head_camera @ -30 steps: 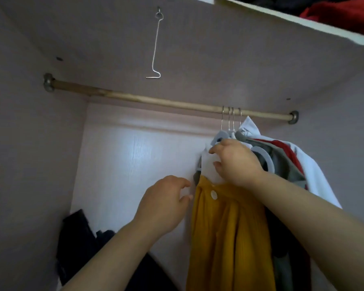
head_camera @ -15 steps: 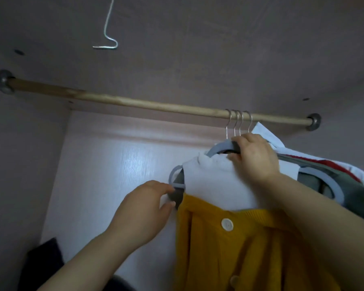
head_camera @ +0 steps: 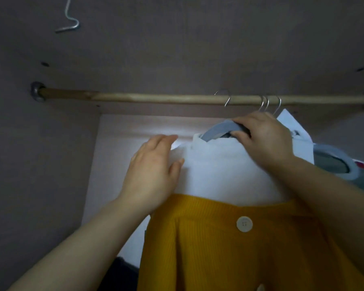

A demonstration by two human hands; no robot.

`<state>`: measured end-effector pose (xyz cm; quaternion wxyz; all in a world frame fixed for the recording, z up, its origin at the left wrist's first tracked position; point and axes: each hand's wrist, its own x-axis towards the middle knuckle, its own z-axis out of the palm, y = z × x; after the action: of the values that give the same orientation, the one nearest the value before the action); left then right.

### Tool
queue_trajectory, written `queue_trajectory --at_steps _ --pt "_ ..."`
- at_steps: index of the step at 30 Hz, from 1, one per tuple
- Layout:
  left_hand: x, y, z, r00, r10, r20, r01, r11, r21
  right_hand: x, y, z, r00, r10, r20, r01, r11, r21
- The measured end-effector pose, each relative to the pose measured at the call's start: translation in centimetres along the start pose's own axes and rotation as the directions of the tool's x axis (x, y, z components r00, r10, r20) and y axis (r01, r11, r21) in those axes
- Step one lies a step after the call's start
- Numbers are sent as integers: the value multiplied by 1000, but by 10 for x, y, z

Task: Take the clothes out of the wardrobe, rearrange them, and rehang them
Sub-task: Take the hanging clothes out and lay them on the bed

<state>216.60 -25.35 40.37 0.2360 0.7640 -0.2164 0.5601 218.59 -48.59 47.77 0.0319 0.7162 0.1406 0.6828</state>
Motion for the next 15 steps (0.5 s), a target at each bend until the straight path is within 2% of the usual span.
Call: queue_trajectory --at_steps 3,8,15 --pt "2 -13 -11 999 -34 -1 34 998 61 14 -15 3 1000 -2 -17 4 997 78" --pt "-17 -28 -43 993 -105 -48 110 985 131 10 -66 3 994 -71 -84 94 948 305" --pt "-116 -46 -91 966 -239 -100 255 945 207 -48 -164 6 973 -115 -198 204 829 521"
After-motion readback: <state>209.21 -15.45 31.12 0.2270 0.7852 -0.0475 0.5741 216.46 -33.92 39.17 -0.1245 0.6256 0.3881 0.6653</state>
